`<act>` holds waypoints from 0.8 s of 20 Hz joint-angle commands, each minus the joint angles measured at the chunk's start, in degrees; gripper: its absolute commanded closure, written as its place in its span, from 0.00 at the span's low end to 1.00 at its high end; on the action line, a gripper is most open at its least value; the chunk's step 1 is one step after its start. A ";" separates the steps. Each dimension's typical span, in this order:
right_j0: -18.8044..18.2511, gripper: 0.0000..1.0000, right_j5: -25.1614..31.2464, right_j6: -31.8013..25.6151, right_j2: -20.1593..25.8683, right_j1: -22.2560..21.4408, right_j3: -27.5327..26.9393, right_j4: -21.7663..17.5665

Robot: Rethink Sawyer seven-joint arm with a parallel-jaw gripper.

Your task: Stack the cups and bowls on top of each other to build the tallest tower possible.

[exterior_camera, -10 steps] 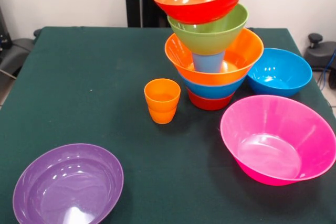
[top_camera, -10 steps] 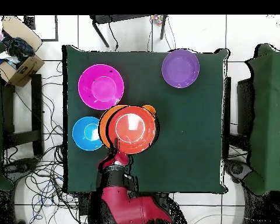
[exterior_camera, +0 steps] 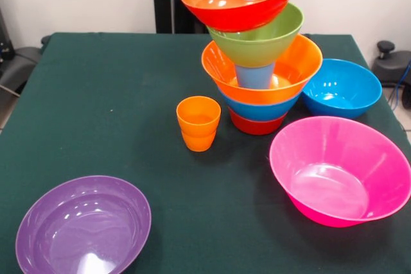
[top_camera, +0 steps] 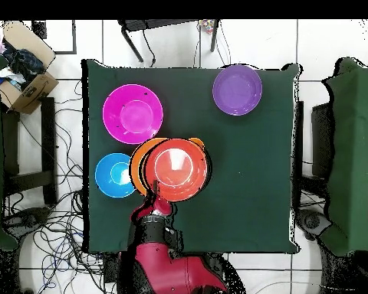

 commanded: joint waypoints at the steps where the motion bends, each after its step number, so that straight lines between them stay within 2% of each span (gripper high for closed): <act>1: 2.30 1.00 -2.81 9.47 0.43 3.90 -4.13 2.35; 11: 5.27 1.00 -2.26 10.35 -0.84 4.43 -4.48 4.20; 14: 4.59 1.00 -2.67 10.68 -1.06 4.31 -4.49 2.94; 15: 4.35 0.00 -2.38 11.35 -0.86 4.49 -4.45 2.89; 16: 4.19 0.00 -2.34 11.79 -0.66 4.20 -4.42 3.06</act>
